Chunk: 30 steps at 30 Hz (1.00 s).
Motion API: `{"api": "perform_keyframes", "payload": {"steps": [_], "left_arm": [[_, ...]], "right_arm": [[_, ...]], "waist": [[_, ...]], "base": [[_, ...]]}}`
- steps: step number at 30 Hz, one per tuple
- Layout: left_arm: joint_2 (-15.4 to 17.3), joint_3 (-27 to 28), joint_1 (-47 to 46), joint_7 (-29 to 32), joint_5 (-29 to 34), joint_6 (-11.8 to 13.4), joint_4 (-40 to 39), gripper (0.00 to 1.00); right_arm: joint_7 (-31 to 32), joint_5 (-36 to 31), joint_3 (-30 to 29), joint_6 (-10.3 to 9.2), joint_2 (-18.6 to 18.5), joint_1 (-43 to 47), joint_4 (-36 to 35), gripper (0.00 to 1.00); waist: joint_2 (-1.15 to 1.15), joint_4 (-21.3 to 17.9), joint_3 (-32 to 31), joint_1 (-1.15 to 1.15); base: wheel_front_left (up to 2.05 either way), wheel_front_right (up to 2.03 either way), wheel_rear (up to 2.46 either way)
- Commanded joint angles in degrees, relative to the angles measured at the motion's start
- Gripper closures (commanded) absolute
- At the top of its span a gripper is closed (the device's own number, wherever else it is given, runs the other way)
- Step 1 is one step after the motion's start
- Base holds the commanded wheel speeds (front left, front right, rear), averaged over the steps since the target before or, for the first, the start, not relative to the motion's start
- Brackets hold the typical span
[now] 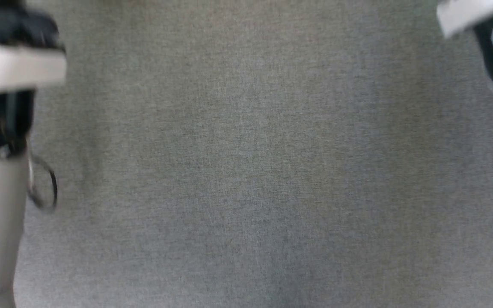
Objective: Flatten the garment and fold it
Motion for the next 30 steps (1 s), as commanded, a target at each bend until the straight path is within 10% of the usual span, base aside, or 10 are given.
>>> {"api": "perform_keyframes", "payload": {"steps": [1, 20, 30], "left_arm": [[0.55, 0.26, 3.18, -0.27, -0.84, -0.38, -0.79, 1.0], [3.21, -2.74, 36.17, 5.04, -8.33, 0.1, -7.1, 1.0], [5.5, -6.46, 49.67, 14.29, -13.99, 1.25, -7.73, 1.0]], "right_arm": [[0.49, 1.11, -0.89, -0.05, -0.21, 3.22, -2.28, 1.0], [9.82, 6.37, -10.11, -0.05, 0.91, 39.49, -21.46, 1.0], [18.99, 15.69, -7.34, -0.05, -4.71, 52.82, -24.57, 1.0]], "waist": [[-0.01, -0.31, -2.54, 0.01], [-0.01, 1.4, -13.72, 0.01], [-0.01, 2.28, -21.82, 0.01]], "base": [[0.0, 0.0, 0.0], [0.0, 0.0, 0.0], [0.0, 0.0, 0.0]]}}
